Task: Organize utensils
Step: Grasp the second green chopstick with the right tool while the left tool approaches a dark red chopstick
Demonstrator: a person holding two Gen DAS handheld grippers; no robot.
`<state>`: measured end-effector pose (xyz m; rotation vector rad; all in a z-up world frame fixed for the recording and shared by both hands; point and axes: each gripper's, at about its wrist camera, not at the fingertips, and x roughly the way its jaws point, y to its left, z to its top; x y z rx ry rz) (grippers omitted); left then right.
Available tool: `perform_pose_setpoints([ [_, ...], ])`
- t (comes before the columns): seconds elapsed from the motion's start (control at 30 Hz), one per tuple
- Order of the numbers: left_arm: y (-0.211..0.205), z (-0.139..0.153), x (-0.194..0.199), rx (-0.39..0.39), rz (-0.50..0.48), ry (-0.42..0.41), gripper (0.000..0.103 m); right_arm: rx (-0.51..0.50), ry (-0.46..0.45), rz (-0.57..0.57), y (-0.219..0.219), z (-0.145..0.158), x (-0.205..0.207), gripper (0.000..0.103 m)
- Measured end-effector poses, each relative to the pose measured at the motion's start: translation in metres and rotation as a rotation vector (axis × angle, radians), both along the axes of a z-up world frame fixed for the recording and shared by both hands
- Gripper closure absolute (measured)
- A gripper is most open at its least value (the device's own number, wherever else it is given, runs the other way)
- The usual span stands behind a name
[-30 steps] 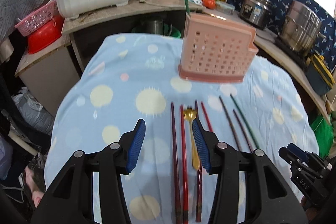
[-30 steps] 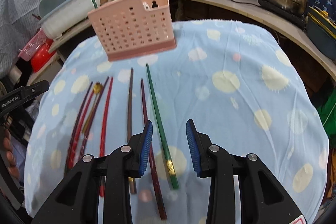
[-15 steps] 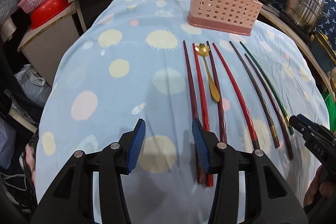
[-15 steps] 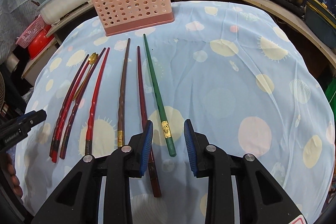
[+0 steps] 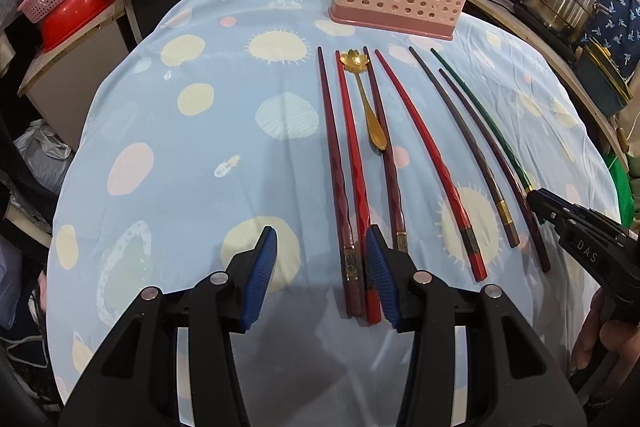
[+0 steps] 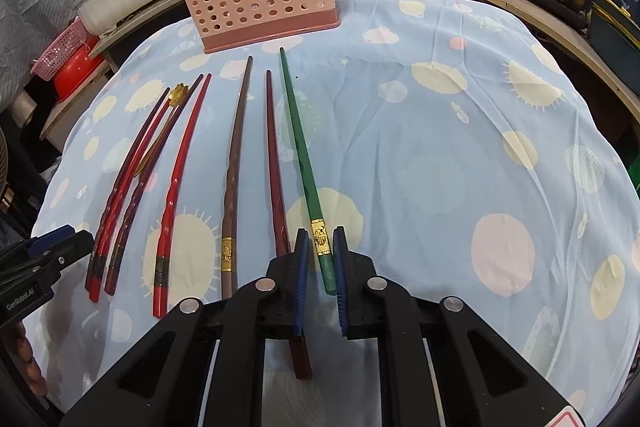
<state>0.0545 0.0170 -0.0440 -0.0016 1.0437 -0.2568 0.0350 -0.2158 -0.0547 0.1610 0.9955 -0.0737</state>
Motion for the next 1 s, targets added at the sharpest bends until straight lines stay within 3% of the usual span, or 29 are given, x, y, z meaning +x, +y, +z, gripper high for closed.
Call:
perform_pose_setpoints([
  [0.77,0.0037,-0.0109,-0.0047,0.047,-0.010,0.005,0.068,-0.003,-0.003,0.002,0.0015,-0.0012,-0.0012,0.094],
  [1.0,0.0062,-0.0102,-0.0064,0.033,-0.021,0.010,0.090,0.002,-0.003,0.001,0.0016,-0.0017,-0.0019,0.095],
])
